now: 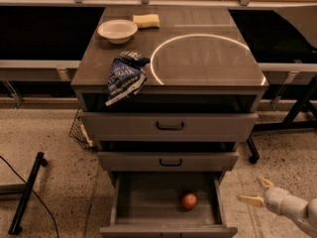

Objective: Place apple into bottom drawer

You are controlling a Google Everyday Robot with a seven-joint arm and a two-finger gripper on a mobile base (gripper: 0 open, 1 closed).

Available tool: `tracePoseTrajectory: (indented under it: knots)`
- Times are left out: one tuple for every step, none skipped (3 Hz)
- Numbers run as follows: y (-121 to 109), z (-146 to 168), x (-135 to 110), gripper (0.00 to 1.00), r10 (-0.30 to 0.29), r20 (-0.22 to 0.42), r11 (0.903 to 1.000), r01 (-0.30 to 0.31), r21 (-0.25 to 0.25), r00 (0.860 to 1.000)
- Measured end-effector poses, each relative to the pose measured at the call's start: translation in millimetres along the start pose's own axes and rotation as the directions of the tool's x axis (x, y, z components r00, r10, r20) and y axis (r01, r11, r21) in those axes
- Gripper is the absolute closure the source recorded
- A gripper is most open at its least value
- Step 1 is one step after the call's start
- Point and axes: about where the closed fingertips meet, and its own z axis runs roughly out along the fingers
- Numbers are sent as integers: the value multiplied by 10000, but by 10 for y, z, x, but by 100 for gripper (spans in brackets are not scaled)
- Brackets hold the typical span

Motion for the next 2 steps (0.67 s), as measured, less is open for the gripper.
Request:
tracePoseTrajectory:
  knots:
    - [-115, -303, -180, 6, -65, 212, 9996, 59, 269, 9998]
    - [-98, -272, -177, 0, -62, 211, 9997, 58, 223, 9998]
